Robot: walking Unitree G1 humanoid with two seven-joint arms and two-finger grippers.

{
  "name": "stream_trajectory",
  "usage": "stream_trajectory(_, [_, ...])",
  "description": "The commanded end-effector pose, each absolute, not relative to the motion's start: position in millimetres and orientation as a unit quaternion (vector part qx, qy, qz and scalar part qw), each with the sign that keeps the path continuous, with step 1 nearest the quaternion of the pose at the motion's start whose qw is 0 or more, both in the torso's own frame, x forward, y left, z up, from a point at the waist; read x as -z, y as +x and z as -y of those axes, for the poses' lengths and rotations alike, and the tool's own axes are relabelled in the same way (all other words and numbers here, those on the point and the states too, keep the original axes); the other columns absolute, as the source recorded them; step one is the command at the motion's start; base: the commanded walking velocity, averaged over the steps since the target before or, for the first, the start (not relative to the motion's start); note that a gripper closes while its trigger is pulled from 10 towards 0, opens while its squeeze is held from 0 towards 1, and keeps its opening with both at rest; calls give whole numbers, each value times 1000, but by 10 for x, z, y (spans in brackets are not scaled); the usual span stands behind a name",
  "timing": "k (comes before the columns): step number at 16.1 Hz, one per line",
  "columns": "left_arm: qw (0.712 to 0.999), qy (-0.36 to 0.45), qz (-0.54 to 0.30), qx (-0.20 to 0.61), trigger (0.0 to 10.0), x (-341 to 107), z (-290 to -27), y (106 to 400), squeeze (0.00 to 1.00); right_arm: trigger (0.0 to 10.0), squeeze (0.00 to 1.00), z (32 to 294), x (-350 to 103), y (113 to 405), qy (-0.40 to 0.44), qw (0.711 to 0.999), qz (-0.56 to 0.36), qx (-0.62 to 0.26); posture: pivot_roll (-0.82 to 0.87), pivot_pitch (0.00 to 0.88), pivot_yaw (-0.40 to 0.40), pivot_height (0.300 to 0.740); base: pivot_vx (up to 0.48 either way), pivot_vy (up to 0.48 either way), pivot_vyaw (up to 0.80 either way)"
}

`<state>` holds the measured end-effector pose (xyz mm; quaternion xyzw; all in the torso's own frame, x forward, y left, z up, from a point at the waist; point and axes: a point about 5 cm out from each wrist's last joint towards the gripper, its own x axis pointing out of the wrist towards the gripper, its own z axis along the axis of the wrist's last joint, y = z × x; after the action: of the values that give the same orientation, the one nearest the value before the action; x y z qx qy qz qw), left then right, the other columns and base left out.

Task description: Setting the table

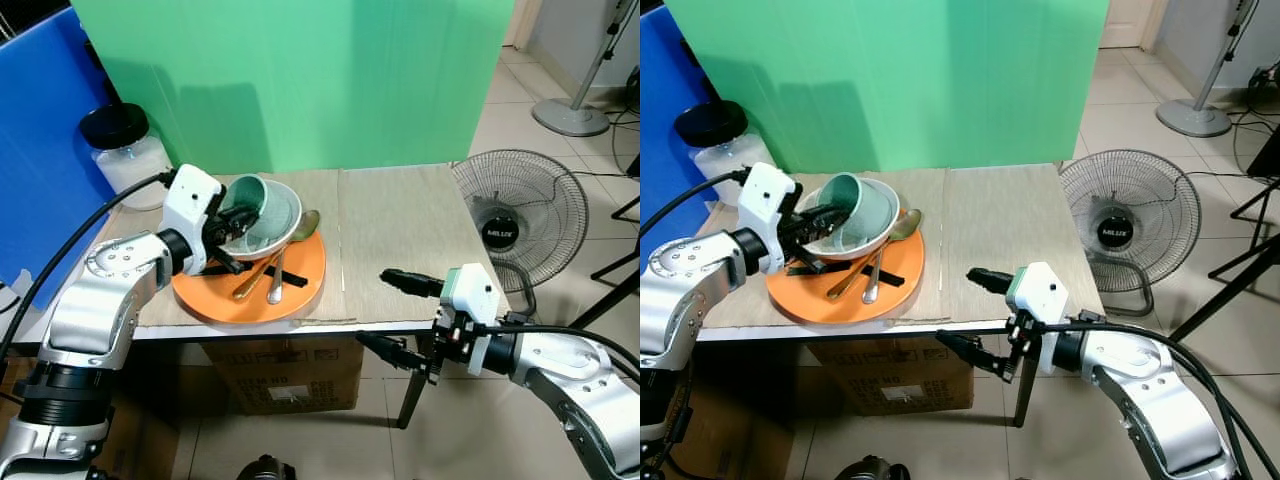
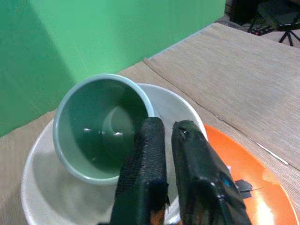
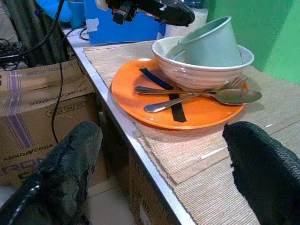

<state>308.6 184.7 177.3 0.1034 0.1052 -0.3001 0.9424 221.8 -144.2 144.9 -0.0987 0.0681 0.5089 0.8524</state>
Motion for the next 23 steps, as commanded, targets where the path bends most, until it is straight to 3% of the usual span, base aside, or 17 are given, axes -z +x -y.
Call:
stream_trajectory(1, [939, 115, -99, 307, 10000, -1795, -1859, 3060, 1000, 10000, 0, 1442, -1470, 2206, -103, 850, -62, -512, -61, 21, 121, 740, 0, 0, 0])
stream_trajectory(7, [943, 121, -99, 295, 10000, -1771, -1917, 3094, 1000, 10000, 0, 1436, -1470, 2205, -103, 850, -62, -513, -63, 19, 116, 740, 0, 0, 0])
stream_trajectory(15, [941, 135, -120, 286, 10000, -1649, -1991, 3366, 1000, 10000, 0, 1440, -1481, 2211, -107, 847, -62, -516, -76, 12, 111, 740, 0, 0, 0])
stream_trajectory(16, [940, 133, -122, 290, 10000, -1640, -1984, 3393, 773, 10000, 0, 1442, -1484, 2209, -107, 847, -62, -516, -81, 11, 114, 740, 0, 0, 0])
stream_trajectory(17, [938, 132, -126, 296, 10000, -1631, -1969, 3415, 333, 10000, 0, 1445, -1486, 2209, -108, 847, -62, -516, -82, 11, 114, 740, 0, 0, 0])
stream_trajectory(18, [935, 134, -130, 302, 10000, -1613, -1955, 3439, 0, 10000, 0, 1446, -1488, 2207, -109, 848, -62, -516, -83, 10, 115, 740, 0, 0, 0])
stream_trajectory(23, [927, 170, -146, 300, 10000, -1513, -1906, 3551, 0, 10000, 0, 1448, -1493, 2207, -110, 848, -62, -515, -87, 11, 118, 740, 0, 0, 0])
